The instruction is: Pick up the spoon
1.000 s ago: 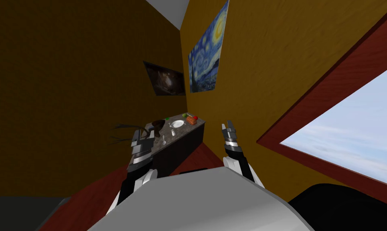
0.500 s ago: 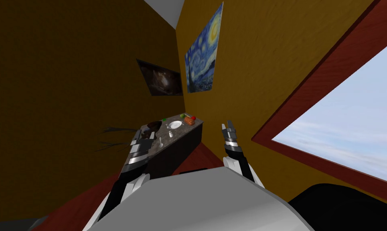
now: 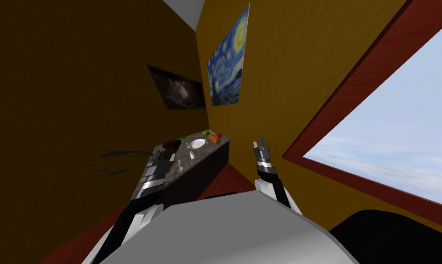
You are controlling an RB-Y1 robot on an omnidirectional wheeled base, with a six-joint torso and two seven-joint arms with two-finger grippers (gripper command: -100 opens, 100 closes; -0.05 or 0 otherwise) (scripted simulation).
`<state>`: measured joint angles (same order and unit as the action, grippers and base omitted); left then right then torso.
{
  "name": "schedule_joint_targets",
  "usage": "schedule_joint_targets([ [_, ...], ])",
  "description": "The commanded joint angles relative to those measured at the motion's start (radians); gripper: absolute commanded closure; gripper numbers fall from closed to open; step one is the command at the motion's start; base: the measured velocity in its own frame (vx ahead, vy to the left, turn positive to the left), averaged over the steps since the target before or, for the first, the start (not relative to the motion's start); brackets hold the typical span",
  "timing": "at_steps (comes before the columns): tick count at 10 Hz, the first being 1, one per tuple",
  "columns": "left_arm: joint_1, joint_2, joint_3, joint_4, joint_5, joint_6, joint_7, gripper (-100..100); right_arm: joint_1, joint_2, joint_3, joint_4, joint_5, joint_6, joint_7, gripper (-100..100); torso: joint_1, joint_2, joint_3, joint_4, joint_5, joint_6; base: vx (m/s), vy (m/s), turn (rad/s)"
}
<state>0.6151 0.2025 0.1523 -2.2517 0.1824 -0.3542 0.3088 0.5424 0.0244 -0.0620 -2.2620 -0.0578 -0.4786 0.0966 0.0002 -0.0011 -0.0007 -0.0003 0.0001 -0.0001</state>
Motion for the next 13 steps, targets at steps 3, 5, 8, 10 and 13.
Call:
schedule_joint_targets([
  [3,0.034,0.022,0.036,-0.016,0.030,0.098,0.098,-100,0.000,0.000,0.000,0.000,0.000,0.000,0.000,0,0.000,0.000,0.000,0.000,0.000,0.000,0.019,0.000,-0.095],
  [5,0.050,0.029,0.055,-0.025,0.045,0.150,0.143,-100,0.000,0.000,0.000,0.000,0.000,0.000,0.000,0,0.000,0.000,0.000,0.000,0.000,0.000,0.017,0.003,-0.106],
  [8,0.067,0.035,0.075,-0.033,0.060,0.217,0.203,-100,0.000,0.000,0.000,0.000,0.000,0.000,0.000,0,0.000,0.000,0.000,0.000,0.000,0.000,0.018,0.004,-0.090],
  [10,0.083,0.038,0.095,-0.042,0.076,0.271,0.254,-100,0.000,0.000,0.000,0.000,0.000,0.000,0.000,0,0.000,0.000,0.000,0.000,0.000,0.000,0.021,0.002,-0.097],
  [13,0.118,0.043,0.136,-0.060,0.109,0.359,0.344,-100,0.000,0.000,0.000,0.000,0.000,0.000,0.000,0,0.000,0.000,0.000,0.000,0.000,0.000,0.021,0.004,-0.121],
])
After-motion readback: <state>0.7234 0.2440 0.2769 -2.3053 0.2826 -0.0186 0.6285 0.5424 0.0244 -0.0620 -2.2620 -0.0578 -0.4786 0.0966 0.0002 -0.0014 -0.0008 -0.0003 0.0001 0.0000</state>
